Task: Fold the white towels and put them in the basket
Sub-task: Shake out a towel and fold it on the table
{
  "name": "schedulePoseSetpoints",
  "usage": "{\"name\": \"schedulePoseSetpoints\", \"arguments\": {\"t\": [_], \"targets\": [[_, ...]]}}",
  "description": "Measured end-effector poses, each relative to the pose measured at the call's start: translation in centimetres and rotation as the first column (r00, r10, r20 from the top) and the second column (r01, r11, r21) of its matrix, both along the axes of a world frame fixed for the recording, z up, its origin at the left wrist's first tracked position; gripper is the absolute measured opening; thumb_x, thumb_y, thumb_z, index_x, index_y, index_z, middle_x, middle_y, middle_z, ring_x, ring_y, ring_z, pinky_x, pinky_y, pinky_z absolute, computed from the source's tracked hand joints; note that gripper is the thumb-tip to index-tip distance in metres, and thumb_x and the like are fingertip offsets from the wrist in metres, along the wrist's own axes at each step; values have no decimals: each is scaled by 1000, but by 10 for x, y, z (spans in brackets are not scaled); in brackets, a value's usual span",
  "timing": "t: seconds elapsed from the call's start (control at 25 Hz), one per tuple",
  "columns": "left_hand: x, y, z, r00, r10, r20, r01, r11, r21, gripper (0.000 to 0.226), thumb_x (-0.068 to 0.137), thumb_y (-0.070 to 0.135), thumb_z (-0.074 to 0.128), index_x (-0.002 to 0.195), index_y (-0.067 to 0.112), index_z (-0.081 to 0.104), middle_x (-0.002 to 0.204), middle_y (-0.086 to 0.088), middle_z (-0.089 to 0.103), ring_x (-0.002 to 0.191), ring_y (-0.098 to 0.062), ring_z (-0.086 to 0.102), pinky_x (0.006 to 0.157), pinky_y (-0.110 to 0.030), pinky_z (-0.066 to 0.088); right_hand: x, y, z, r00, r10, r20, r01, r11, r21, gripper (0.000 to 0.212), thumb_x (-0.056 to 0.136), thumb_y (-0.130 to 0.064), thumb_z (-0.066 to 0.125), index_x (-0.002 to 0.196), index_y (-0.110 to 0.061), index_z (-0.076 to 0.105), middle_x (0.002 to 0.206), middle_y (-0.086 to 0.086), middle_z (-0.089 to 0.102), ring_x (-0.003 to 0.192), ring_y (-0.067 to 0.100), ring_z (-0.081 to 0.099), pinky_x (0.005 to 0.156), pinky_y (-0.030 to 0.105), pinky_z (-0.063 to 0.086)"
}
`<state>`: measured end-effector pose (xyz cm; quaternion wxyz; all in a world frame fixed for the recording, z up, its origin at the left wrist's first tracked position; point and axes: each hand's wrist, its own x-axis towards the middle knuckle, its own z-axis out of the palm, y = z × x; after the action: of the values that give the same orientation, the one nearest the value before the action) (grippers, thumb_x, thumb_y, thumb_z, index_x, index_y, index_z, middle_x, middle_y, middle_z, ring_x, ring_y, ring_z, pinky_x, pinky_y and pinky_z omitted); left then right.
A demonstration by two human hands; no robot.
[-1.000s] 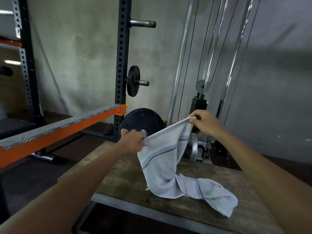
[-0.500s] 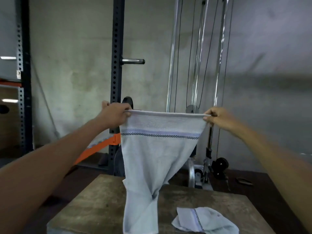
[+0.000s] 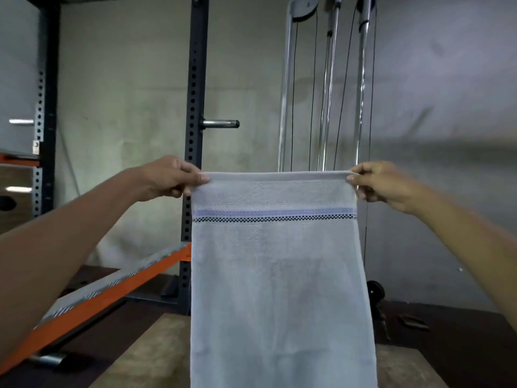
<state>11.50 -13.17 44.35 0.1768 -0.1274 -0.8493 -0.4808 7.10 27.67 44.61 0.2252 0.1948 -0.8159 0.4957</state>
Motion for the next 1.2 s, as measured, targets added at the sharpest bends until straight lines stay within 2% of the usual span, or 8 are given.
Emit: {"name": "schedulePoseSetpoints", "arguments": {"t": [0.16,0.28,0.44,0.6,0.72,0.84,0.96,1.2], "targets": [[-25,-11,-32,969,-44,245,32,998,51,52,51,29,82,93,0,72,65,-11,69,47,-8,59,41,-14,47,-22,-2,-24,947,66,315,-83,996,39,8,91,-4,56,98,1,58,53,5,57,37,8,50,30,16,34],[-54,1,-62,979,17,204,-38,994,100,38,66,17,78,97,-3,68,89,-21,73,68,-18,72,59,-19,58,-46,-13,-47,916,39,399,-27,999,-37,9,91,0,55,99,2,58,82,20,68,64,21,71,49,22,57],[-85,10,-22,955,193,-225,-147,968,204,7,81,16,72,86,12,68,96,-15,70,87,-27,70,79,-36,59,-69,-20,-10,990,-138,22,140,980,-145,12,92,-7,56,84,-15,61,100,12,65,93,24,67,86,35,56],[-70,12,36,881,150,-449,3,947,321,11,84,9,68,93,3,67,92,-15,69,80,-21,68,75,-27,59,-52,-26,35,979,-93,-182,45,966,-253,11,92,-7,57,86,-14,63,97,9,65,93,21,67,80,27,58],[-42,13,32,867,125,-482,37,949,313,3,85,8,67,85,10,67,78,-2,71,73,-16,70,69,-21,59,-30,-30,36,976,-67,-206,16,971,-237,6,92,-5,56,95,-9,61,96,8,64,88,18,68,71,21,59],[-22,-5,-11,955,77,-288,-7,972,236,3,85,12,68,86,9,67,78,-10,74,69,-16,72,65,-23,59,-14,-24,4,998,49,32,-45,993,-108,3,92,-5,56,91,-6,59,96,20,69,83,25,72,73,32,61],[0,-24,-83,994,-24,103,25,1000,-13,18,84,18,69,93,3,65,83,-19,73,77,-22,72,69,-26,60,5,-10,-61,908,107,406,-140,989,53,9,89,-2,58,98,0,58,91,22,71,85,31,72,72,35,61],[46,-24,-246,753,-132,644,278,952,-129,15,81,22,71,84,9,64,77,-11,71,67,-12,68,55,-14,47,42,3,-213,492,169,854,-391,919,44,9,85,-4,61,90,-3,54,83,16,68,86,33,72,62,29,59]]}}
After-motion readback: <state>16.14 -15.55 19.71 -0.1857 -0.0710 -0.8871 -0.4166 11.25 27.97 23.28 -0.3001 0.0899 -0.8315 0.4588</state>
